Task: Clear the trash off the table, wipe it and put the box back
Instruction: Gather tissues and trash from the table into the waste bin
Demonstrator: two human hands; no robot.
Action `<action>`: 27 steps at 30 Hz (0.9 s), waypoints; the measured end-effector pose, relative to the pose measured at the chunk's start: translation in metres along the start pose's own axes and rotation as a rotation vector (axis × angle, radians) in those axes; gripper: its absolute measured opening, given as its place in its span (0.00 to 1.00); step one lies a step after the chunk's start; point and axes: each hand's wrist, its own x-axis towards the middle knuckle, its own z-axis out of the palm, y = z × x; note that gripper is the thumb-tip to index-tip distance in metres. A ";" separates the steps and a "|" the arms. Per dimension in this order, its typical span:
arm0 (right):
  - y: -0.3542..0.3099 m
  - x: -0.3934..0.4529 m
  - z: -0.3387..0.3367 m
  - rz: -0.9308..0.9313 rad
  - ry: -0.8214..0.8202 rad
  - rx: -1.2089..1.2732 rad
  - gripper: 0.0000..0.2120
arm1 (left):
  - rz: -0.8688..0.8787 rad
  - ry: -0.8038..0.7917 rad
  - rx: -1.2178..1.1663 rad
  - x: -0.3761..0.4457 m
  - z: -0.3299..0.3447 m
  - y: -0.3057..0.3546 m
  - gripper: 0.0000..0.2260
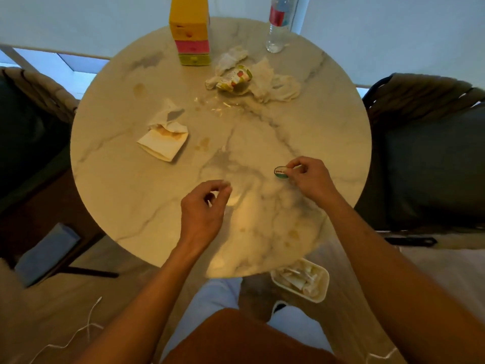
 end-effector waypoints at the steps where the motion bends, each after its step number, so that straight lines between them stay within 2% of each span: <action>1: 0.011 -0.008 -0.008 0.010 -0.009 0.013 0.02 | -0.007 -0.023 -0.014 -0.012 0.009 0.005 0.03; 9: 0.110 -0.078 -0.072 0.123 -0.044 0.136 0.03 | -0.053 -0.100 -0.051 -0.113 0.082 0.030 0.04; 15: 0.192 -0.124 -0.097 0.183 -0.048 0.226 0.05 | -0.116 -0.214 -0.029 -0.175 0.135 0.017 0.04; 18: 0.248 -0.133 -0.088 0.243 0.006 0.244 0.02 | -0.180 -0.298 0.026 -0.197 0.162 -0.010 0.04; 21: 0.315 -0.130 -0.065 0.352 0.027 0.222 0.05 | -0.238 -0.343 0.098 -0.209 0.193 -0.049 0.04; 25: 0.411 -0.116 -0.012 0.499 -0.013 0.197 0.10 | -0.330 -0.348 0.237 -0.209 0.238 -0.118 0.04; 27: 0.448 -0.108 0.016 0.532 -0.019 0.189 0.10 | -0.330 -0.342 0.278 -0.206 0.259 -0.152 0.01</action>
